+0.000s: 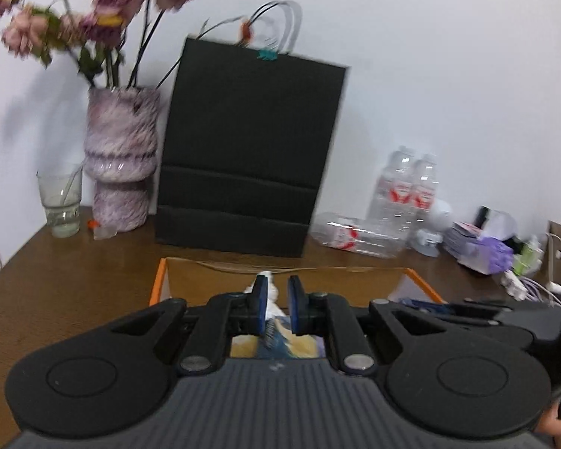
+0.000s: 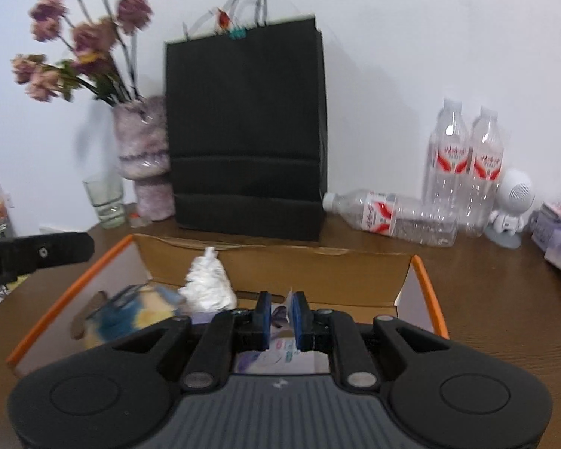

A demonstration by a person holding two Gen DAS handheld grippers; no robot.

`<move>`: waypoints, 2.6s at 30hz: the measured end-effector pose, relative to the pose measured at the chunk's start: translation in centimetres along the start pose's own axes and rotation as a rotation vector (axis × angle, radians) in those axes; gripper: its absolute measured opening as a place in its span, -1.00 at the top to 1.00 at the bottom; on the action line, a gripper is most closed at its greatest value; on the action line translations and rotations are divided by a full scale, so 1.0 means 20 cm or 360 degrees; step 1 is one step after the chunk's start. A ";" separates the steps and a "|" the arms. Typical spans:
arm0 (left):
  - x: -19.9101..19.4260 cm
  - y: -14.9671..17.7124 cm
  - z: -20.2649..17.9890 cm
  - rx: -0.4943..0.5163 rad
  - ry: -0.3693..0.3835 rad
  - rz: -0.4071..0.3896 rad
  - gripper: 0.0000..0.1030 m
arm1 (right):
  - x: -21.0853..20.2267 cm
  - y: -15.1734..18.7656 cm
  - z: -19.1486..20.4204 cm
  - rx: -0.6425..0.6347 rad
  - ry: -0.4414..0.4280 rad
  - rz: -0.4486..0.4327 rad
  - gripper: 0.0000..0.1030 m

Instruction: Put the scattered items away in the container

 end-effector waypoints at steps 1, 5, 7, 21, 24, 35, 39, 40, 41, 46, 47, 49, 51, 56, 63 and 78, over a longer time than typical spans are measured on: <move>0.04 0.01 0.02 -0.0012 -0.0009 0.0021 0.76 | 0.04 0.00 -0.01 0.0008 0.0003 0.0021 0.78; 0.16 0.08 0.05 0.0011 -0.0041 0.0143 0.69 | 0.14 0.05 -0.05 -0.0002 0.0027 0.0134 0.52; 0.19 0.11 0.06 0.0009 -0.0044 0.0184 0.30 | 0.16 0.08 -0.07 0.0021 0.0042 0.0188 -0.02; -0.29 0.07 -0.10 0.0100 0.0110 -0.0041 -1.00 | -0.41 0.06 -0.06 0.0000 -0.0032 -0.0060 -0.78; -0.45 0.15 -0.15 0.0194 0.0148 -0.0074 -1.00 | -0.61 0.14 -0.06 -0.0070 0.0011 -0.0145 -0.98; -0.57 0.75 -0.31 0.0469 0.0232 0.0321 -0.99 | -0.87 0.66 -0.16 -0.0006 0.0098 -0.0001 -1.00; -0.54 0.85 -0.40 0.0575 0.0210 0.0371 -0.75 | -0.86 0.75 -0.11 -0.0057 0.0100 0.0046 -0.94; -0.54 0.86 -0.42 0.0596 0.0198 0.0375 -0.61 | -0.86 0.76 -0.09 -0.0072 0.0091 0.0048 -0.93; -0.53 0.87 -0.43 0.0611 0.0192 0.0384 -0.53 | -0.86 0.76 -0.08 -0.0080 0.0087 0.0048 -0.92; -0.49 0.94 -0.48 0.0637 0.0234 0.0461 0.41 | -0.85 0.75 -0.06 -0.0053 0.0052 0.0056 -0.87; -0.50 0.94 -0.49 0.0624 0.0248 0.0462 0.56 | -0.84 0.75 -0.06 -0.0040 0.0032 0.0061 -0.84; -0.50 0.93 -0.47 0.0598 0.0237 0.0468 0.63 | -0.82 0.74 -0.04 -0.0031 -0.0006 0.0067 -0.79; -0.49 0.92 -0.42 0.0562 0.0210 0.0457 0.63 | -0.78 0.73 -0.01 -0.0043 -0.0024 0.0070 -0.71; -0.46 0.87 -0.23 0.0384 0.0123 0.0443 0.63 | -0.63 0.67 0.12 -0.0067 -0.0092 0.0115 -0.43; -0.45 0.78 -0.06 0.0236 0.0099 0.0340 0.63 | -0.43 0.61 0.23 0.0014 -0.0068 0.0156 -0.19; -0.57 0.69 -0.03 0.0151 0.0238 0.0235 0.62 | -0.49 0.57 0.22 0.0150 -0.0109 0.0100 0.61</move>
Point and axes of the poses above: each gripper's, at about its wrist camera, not at the fingertips, and x roughly the way its jaws point, z to its left, y to its underside, the point moved 7 cm from there along x, roughly the way its jaws point, and after that the axes turned 5 degrees about -y, right-handed, at the moved point
